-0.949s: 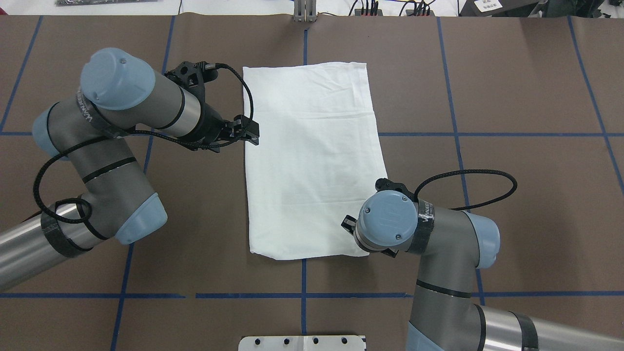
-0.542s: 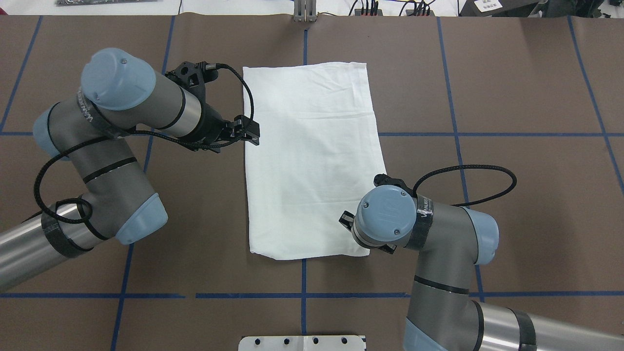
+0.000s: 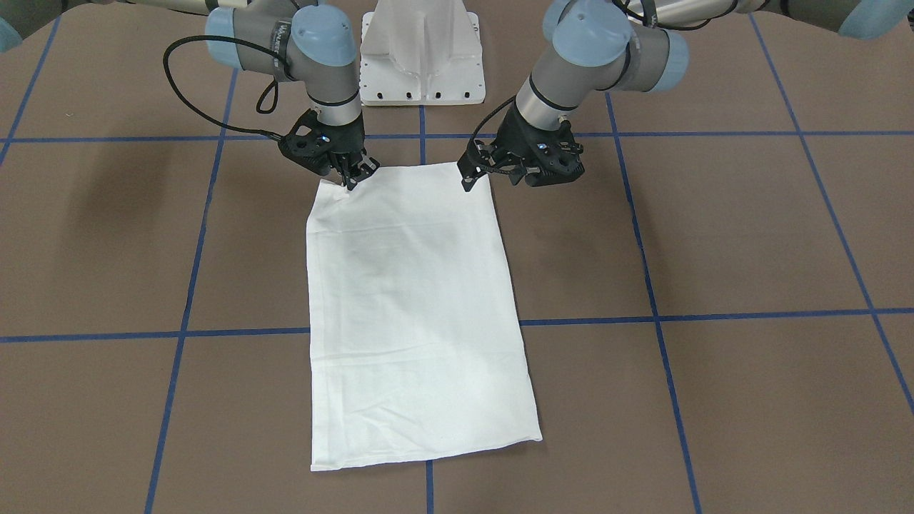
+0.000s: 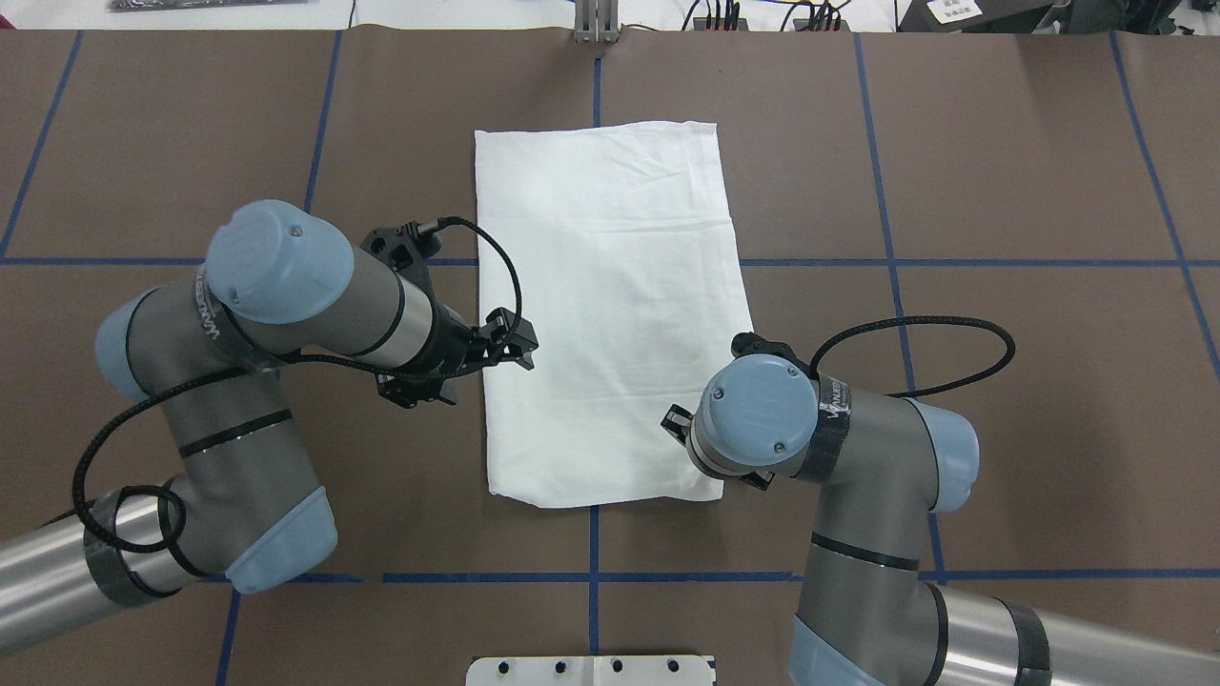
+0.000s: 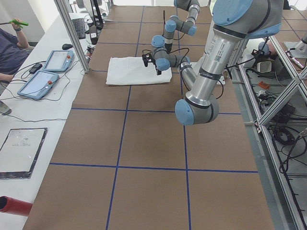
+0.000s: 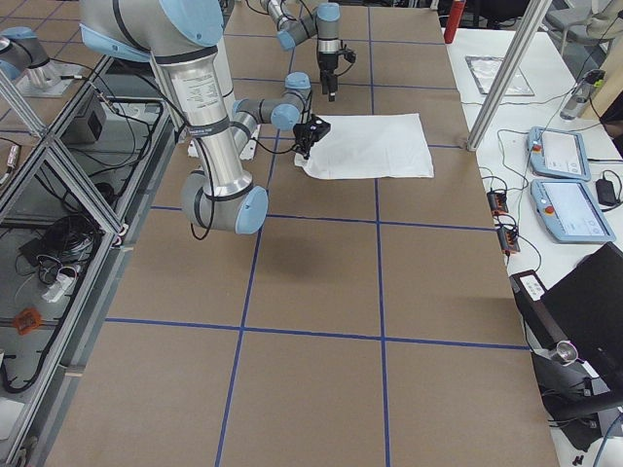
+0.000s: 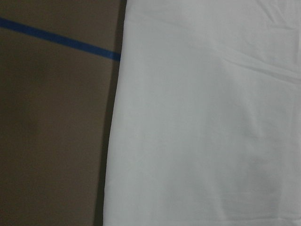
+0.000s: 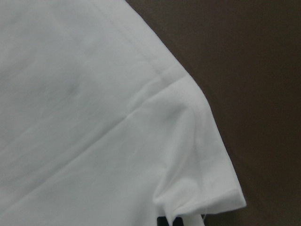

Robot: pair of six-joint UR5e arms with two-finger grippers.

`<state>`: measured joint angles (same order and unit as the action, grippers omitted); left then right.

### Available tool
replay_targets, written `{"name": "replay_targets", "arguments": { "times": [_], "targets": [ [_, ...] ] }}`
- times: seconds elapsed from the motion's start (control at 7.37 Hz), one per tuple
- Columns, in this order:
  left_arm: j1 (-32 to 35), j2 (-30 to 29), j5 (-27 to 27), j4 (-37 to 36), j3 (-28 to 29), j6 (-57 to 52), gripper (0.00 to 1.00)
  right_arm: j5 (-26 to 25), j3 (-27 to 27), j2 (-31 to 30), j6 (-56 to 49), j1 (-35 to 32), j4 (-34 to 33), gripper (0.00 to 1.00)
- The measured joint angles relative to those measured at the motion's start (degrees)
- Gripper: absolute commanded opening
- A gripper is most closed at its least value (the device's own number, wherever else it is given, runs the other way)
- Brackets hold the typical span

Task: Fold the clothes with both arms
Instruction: 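Move the left gripper to the shirt's other near corner and grasp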

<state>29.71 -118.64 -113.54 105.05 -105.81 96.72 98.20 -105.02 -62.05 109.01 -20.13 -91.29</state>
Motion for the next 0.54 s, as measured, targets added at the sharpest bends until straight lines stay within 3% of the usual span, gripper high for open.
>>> {"name": "replay_targets", "arguments": {
  "times": [0.27, 0.54],
  "targets": [
    [-5.6, 0.08, 3.76, -4.8, -1.25, 7.99, 0.96, -0.2, -0.19, 0.0, -0.26, -0.33, 0.05, 0.0],
    [-7.79, -0.38, 7.0, -5.26, 1.93, 9.87, 0.92, -0.22, -0.25, 0.07, -0.56, -0.48, 0.11, 0.0]
  ]
}}
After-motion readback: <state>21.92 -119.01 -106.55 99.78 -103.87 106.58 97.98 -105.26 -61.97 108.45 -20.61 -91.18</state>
